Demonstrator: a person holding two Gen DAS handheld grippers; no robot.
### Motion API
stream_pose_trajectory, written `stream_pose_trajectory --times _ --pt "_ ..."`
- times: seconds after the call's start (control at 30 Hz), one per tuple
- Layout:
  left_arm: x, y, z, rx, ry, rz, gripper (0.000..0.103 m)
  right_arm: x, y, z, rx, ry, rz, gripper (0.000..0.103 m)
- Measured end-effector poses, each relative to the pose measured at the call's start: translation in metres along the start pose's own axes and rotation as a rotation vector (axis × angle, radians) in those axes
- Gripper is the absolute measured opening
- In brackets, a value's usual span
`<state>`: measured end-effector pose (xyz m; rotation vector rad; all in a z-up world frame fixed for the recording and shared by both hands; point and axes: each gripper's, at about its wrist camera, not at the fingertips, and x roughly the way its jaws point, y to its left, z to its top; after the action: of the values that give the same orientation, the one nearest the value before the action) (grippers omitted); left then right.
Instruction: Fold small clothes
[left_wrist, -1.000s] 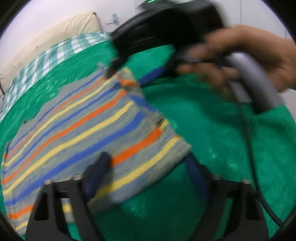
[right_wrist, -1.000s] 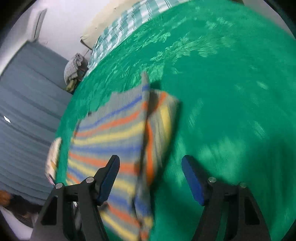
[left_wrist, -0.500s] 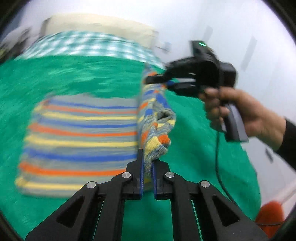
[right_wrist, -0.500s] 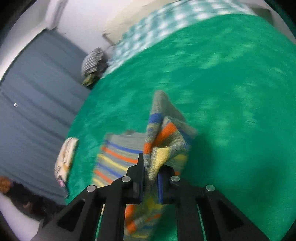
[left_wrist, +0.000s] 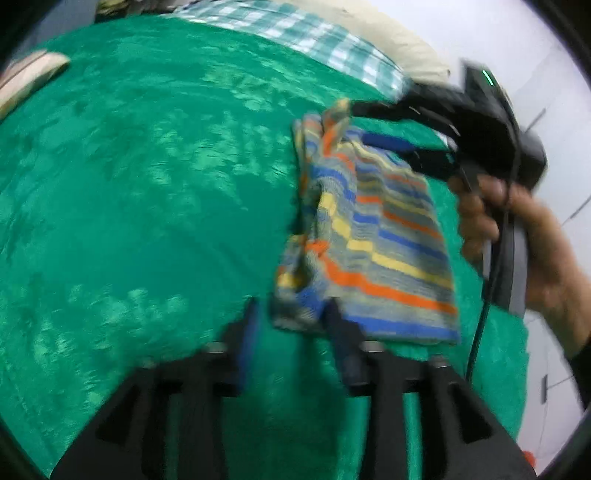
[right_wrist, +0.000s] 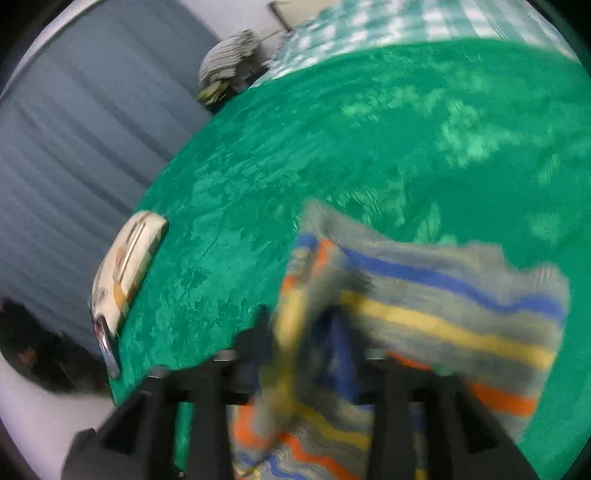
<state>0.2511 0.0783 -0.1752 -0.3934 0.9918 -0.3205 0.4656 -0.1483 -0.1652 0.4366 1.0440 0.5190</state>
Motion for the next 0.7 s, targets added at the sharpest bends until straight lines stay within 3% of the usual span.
stream_pose_trajectory --times 0.03,0.1,0.2,0.3,0.37,0.4,0.47,0.53,0.6,0.7 --pt "-0.009 0.003 0.000 -0.003 -0.020 -0.014 0.061 -0.013 -0.004 -0.006 0.006 -0.037 0.019 0.044" --pt "-0.021 0.003 0.005 0.017 -0.055 -0.046 0.067 -0.037 -0.009 -0.016 -0.027 -0.071 -0.018 0.044" --pt "-0.020 -0.013 0.019 0.077 -0.064 -0.051 0.069 -0.072 -0.008 -0.038 -0.140 -0.090 -0.101 0.044" --pt "0.004 -0.027 0.038 0.103 -0.056 0.050 0.069 -0.100 0.001 -0.074 -0.270 -0.094 -0.159 0.044" --pt "0.022 -0.025 0.041 0.114 -0.022 0.185 0.066 -0.103 0.001 -0.110 -0.329 -0.082 -0.186 0.044" --pt "0.031 -0.023 0.039 0.125 0.003 0.239 0.066 -0.092 -0.004 -0.127 -0.347 -0.026 -0.221 0.044" --pt "0.043 -0.024 0.037 0.152 0.025 0.281 0.070 -0.060 -0.024 -0.157 -0.347 0.124 -0.361 0.044" --pt "0.040 -0.032 0.036 0.183 0.011 0.310 0.074 -0.068 -0.029 -0.163 -0.285 0.039 -0.335 0.044" --pt "0.032 -0.036 0.034 0.198 0.002 0.334 0.078 -0.077 -0.031 -0.159 -0.213 0.011 -0.335 0.045" --pt "0.027 -0.034 0.031 0.204 -0.001 0.339 0.079 -0.092 -0.025 -0.160 -0.199 -0.061 -0.337 0.049"
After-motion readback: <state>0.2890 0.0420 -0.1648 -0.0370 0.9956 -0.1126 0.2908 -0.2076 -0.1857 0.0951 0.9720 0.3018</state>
